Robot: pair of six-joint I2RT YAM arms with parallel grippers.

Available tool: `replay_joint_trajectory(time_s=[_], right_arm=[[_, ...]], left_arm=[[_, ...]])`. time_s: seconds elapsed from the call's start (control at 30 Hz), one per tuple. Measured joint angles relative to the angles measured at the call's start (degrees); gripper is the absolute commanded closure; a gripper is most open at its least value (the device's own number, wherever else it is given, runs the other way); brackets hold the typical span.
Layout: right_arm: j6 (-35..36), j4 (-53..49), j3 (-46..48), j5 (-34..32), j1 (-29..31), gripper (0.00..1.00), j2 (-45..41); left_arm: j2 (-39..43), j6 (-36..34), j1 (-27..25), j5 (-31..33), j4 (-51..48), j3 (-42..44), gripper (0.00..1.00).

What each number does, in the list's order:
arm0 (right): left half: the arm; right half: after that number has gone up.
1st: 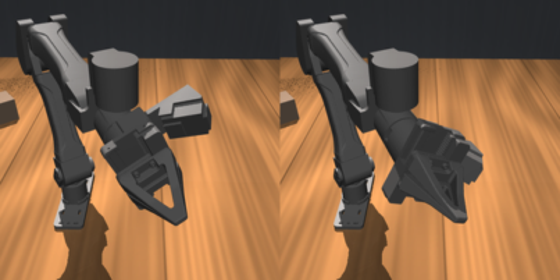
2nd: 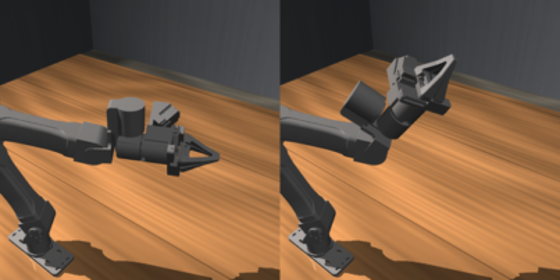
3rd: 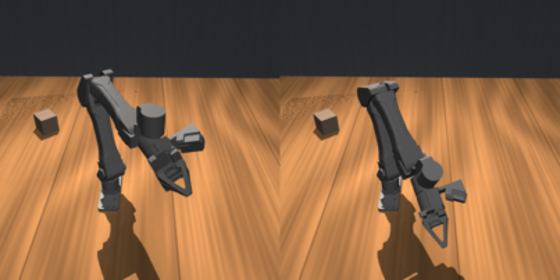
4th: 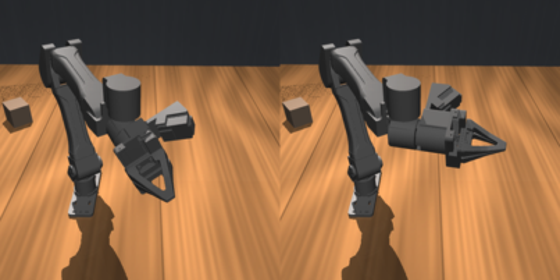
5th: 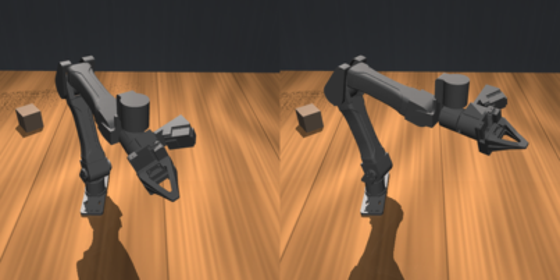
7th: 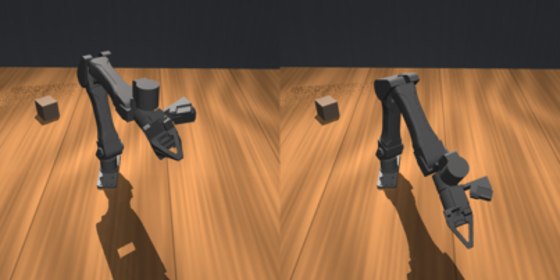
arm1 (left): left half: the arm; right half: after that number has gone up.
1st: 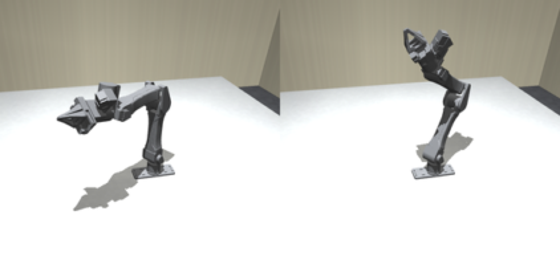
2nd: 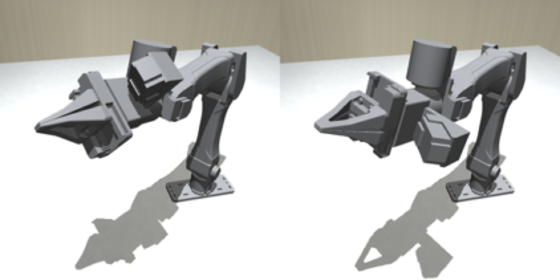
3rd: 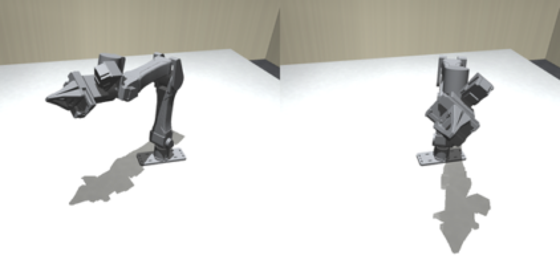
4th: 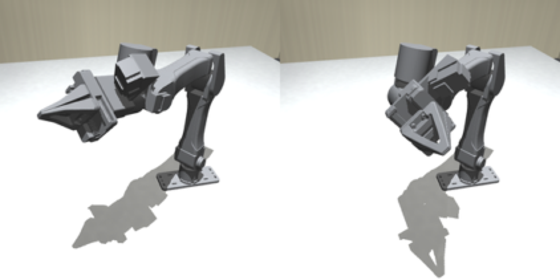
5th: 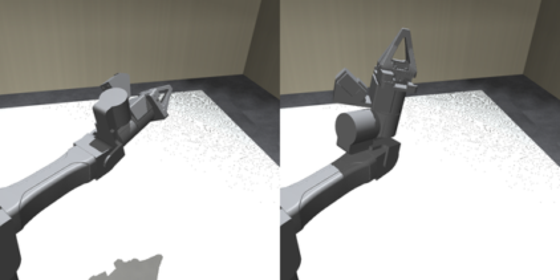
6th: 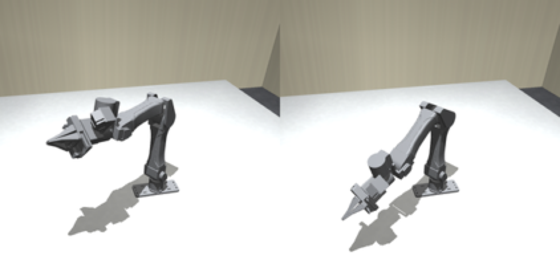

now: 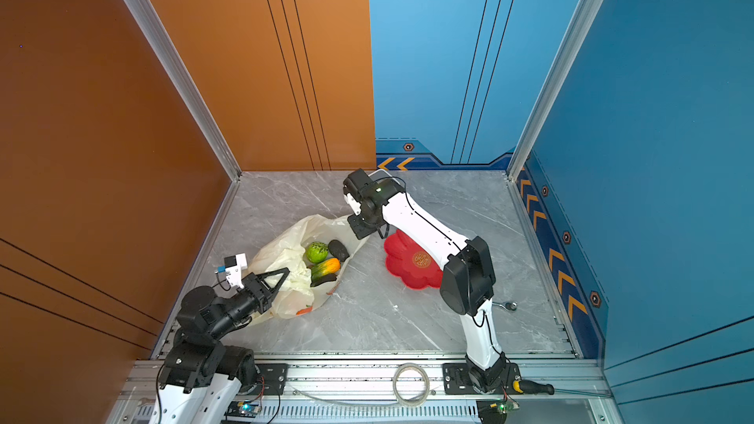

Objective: Place the fruits into the plastic bag

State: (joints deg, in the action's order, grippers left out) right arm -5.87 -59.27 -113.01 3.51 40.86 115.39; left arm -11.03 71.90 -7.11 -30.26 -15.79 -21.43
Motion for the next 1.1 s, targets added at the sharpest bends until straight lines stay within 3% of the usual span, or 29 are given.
replay_joint_trajectory(time_s=[0.37, 0.57, 0.83, 1.1], right_arm=[[-2.25, 0.20, -0.07, 1.09, 0.00, 1.00, -5.70], [-5.27, -0.52, -4.70, 3.26, 0.00, 1.00, -9.86], [-9.53, -1.81, -10.60, 6.84, 0.00, 1.00, -13.90], [-12.70, -3.32, -19.71, 10.88, 0.00, 1.00, -16.09]], left_arm=[[-0.76, -1.36, 0.42, 0.31, -4.00, -1.97, 1.00], [-6.19, -9.62, 0.63, 3.78, -14.32, -16.55, 1.00], [-14.60, -23.17, 0.74, 13.11, -28.04, -38.64, 1.00], [-20.63, -32.48, 0.74, 21.44, -36.74, -51.15, 1.00]])
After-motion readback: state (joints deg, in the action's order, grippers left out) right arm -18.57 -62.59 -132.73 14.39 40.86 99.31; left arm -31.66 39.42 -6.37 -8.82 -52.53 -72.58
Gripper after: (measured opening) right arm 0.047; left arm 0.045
